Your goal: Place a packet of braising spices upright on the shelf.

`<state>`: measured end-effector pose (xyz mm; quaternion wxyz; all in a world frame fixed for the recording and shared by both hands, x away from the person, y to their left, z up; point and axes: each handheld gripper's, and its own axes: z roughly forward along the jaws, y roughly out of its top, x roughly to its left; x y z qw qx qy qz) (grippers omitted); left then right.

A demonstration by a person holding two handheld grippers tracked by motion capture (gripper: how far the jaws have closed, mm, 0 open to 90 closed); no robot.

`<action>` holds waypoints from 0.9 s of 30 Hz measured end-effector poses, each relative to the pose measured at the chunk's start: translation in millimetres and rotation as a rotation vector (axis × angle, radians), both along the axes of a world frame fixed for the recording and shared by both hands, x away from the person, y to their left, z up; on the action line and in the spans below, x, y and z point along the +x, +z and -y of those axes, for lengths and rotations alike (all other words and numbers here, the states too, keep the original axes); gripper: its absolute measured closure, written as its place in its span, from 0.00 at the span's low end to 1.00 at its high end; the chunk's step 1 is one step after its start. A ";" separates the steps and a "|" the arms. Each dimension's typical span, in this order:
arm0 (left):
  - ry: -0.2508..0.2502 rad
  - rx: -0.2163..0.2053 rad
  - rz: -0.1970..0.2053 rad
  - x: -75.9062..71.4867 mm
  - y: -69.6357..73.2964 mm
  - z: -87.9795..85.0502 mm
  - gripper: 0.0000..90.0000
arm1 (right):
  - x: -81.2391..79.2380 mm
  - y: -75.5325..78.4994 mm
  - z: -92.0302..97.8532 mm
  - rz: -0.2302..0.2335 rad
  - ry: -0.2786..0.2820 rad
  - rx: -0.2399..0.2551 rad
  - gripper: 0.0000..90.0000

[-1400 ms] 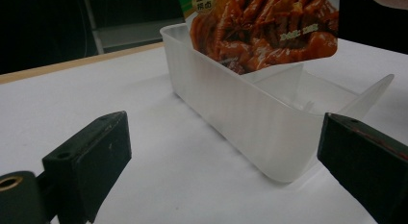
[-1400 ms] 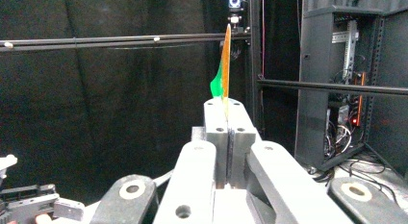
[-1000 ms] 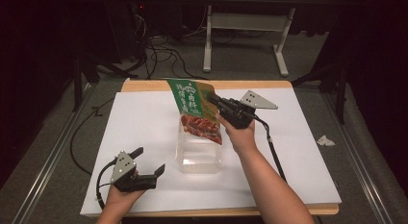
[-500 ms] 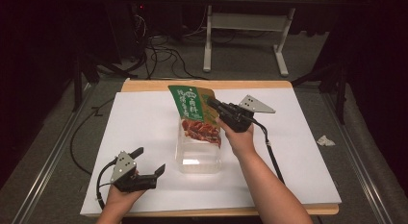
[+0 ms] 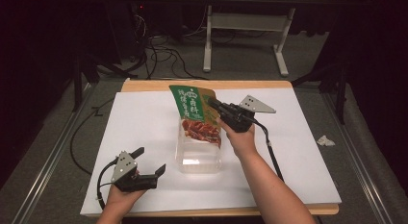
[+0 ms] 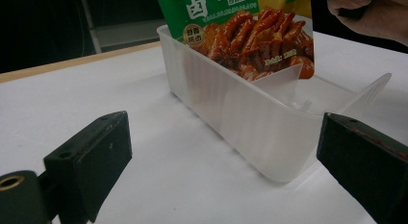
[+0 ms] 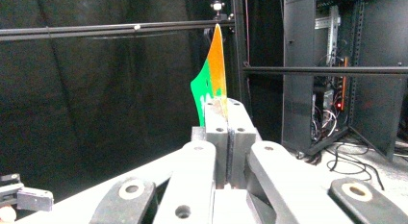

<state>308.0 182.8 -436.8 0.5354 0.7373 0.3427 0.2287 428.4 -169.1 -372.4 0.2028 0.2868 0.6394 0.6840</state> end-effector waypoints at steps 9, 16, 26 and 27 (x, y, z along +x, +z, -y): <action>-0.007 0.006 0.002 0.2 0.0 0.6 0.07 | -2.7 0.9 5.1 -0.011 0.003 -0.037 1.00; -0.008 0.009 0.003 0.2 -0.3 1.0 0.07 | -5.3 -0.4 10.3 -0.017 0.001 -0.055 1.00; -0.011 0.014 0.003 0.5 -0.5 1.4 0.07 | -12.7 -4.4 15.8 -0.023 -0.007 -0.078 1.00; -0.012 0.015 0.002 0.5 -0.5 1.5 0.07 | -13.6 -5.3 17.0 -0.026 -0.010 -0.081 1.00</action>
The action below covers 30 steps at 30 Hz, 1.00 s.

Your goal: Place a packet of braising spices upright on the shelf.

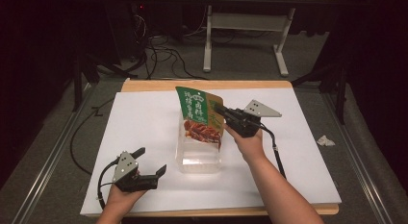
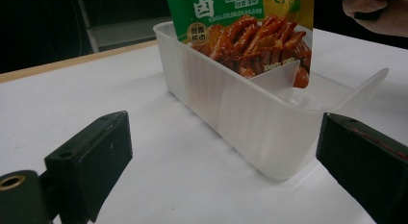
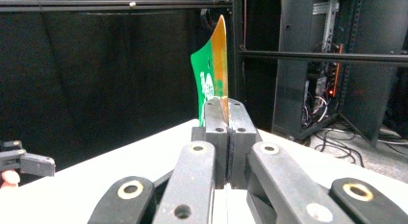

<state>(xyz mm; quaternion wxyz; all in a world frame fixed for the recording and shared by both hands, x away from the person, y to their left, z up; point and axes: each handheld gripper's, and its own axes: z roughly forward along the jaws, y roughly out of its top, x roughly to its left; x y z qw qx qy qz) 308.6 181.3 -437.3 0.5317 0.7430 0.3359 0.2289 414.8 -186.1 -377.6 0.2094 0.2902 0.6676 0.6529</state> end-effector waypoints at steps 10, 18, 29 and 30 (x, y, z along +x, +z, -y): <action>-0.003 0.003 -0.003 0.3 -0.3 0.5 0.07 | -4.9 0.3 3.2 -0.014 -0.010 -0.020 0.89; -0.007 0.005 -0.005 0.1 -0.3 0.8 0.07 | -4.4 2.9 4.5 -0.072 -0.015 -0.046 0.52; -0.013 0.019 -0.013 0.9 -1.4 1.5 0.07 | -10.2 2.5 15.5 -0.112 -0.030 -0.110 0.20; -0.012 0.019 -0.013 0.9 -1.4 1.5 0.07 | -11.4 2.5 18.6 -0.112 -0.034 -0.110 0.19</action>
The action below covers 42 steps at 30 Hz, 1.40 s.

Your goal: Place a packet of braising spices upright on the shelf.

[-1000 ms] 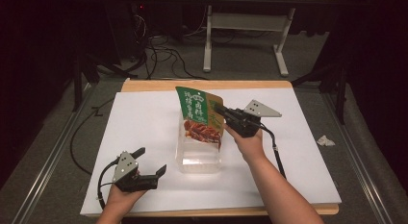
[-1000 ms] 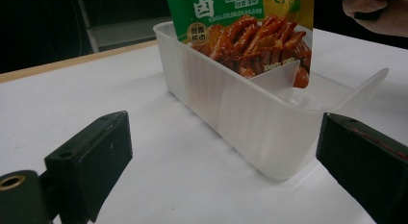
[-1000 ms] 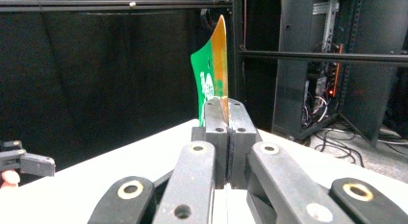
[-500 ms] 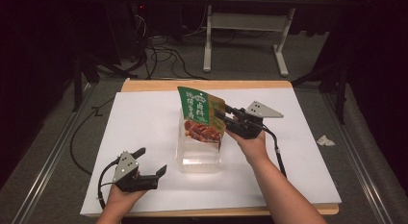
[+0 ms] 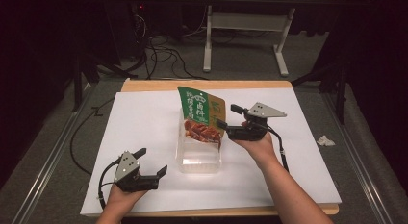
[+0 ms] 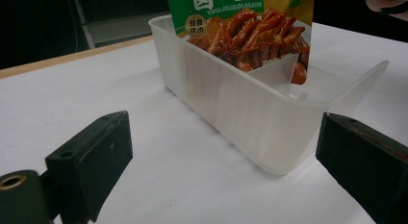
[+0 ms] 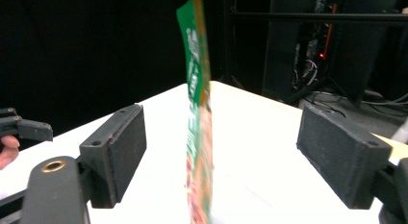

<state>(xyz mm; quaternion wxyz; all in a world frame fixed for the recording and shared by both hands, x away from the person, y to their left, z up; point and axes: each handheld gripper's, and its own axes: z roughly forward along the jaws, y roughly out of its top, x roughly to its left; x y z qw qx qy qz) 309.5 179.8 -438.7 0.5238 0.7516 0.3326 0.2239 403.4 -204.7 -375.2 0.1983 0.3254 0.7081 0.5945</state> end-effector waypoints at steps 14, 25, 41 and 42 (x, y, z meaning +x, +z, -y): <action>0.001 0.009 -0.005 0.1 -0.9 1.0 0.07 | -39.7 -13.3 68.2 -0.025 -0.138 -0.110 0.18; -0.010 0.028 -0.019 0.4 -3.2 5.0 0.07 | -93.6 -36.8 129.5 -0.028 -0.227 -0.082 0.17; -0.015 0.058 -0.030 2.4 -7.2 10.7 0.08 | -103.1 -59.9 134.6 -0.055 -0.234 -0.123 0.18; -0.018 0.058 -0.030 2.1 -7.1 10.9 0.08 | -103.2 -59.7 136.1 -0.054 -0.241 -0.118 0.18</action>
